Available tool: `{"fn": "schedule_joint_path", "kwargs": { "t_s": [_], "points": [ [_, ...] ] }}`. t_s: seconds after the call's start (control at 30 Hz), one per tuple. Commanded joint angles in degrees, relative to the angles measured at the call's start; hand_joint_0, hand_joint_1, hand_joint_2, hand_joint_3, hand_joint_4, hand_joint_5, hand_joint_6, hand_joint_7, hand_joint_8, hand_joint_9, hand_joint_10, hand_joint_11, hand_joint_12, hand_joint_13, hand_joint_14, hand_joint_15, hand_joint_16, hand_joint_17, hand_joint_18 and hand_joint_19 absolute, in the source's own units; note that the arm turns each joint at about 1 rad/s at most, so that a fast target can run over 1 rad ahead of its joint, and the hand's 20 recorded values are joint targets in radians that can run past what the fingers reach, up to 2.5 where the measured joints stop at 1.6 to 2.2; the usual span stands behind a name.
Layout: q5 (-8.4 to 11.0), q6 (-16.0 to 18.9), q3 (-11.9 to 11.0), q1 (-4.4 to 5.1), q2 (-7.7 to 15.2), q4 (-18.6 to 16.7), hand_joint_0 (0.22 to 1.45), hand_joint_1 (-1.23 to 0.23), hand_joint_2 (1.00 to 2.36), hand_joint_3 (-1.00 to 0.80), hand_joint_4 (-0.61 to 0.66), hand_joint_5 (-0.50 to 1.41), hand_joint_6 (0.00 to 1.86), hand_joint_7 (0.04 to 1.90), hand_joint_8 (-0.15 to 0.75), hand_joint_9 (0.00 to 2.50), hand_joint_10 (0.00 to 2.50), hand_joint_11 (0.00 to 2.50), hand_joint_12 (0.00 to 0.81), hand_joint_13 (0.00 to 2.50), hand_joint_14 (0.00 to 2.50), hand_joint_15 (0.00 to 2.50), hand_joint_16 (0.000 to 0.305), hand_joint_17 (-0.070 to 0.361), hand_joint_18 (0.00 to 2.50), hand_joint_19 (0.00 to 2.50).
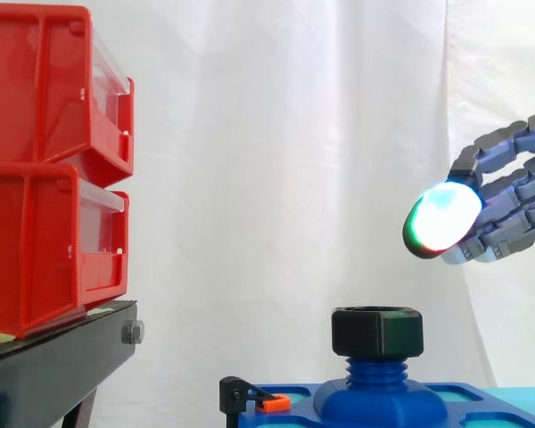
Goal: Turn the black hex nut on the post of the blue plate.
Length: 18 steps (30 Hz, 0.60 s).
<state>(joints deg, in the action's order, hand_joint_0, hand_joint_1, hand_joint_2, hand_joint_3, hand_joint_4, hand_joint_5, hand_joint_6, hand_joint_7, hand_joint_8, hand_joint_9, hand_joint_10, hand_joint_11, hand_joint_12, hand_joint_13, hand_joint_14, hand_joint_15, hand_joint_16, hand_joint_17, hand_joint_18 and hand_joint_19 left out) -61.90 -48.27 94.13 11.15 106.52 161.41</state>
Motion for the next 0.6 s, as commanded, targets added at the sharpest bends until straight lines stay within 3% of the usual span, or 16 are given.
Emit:
{"fn": "schedule_joint_path", "kwargs": {
  "t_s": [0.0,0.27,0.4,0.47,0.57],
  "points": [
    [0.73,-0.4,0.0,0.37,0.4,-1.1,0.45,-0.79,1.00,-0.50,0.11,-0.25,0.50,0.78,0.195,0.30,0.00,0.01,0.333,0.31,0.00,0.06,0.048,0.108,0.23,0.15],
    [2.40,-3.6,0.0,1.07,0.4,-3.1,0.45,-0.78,1.00,-0.50,0.11,-0.25,0.50,0.78,0.196,0.29,0.00,0.01,0.334,0.31,0.00,0.06,0.048,0.108,0.23,0.16],
    [2.40,-4.0,-0.5,1.16,2.9,-4.2,0.45,-0.78,1.00,-0.50,0.12,-0.25,0.50,0.78,0.195,0.30,0.00,0.01,0.334,0.31,0.00,0.05,0.048,0.108,0.23,0.15],
    [2.40,-3.2,-1.8,1.16,4.8,-4.3,0.45,-0.77,1.00,-0.50,0.12,-0.25,0.50,0.78,0.196,0.30,0.00,0.02,0.333,0.31,0.00,0.06,0.048,0.108,0.23,0.16],
    [2.40,-2.4,-3.3,1.16,5.5,-4.3,0.45,-0.76,1.00,-0.50,0.11,-0.25,0.50,0.78,0.195,0.30,0.00,0.01,0.333,0.31,0.00,0.06,0.048,0.108,0.23,0.15]
  ]
}}
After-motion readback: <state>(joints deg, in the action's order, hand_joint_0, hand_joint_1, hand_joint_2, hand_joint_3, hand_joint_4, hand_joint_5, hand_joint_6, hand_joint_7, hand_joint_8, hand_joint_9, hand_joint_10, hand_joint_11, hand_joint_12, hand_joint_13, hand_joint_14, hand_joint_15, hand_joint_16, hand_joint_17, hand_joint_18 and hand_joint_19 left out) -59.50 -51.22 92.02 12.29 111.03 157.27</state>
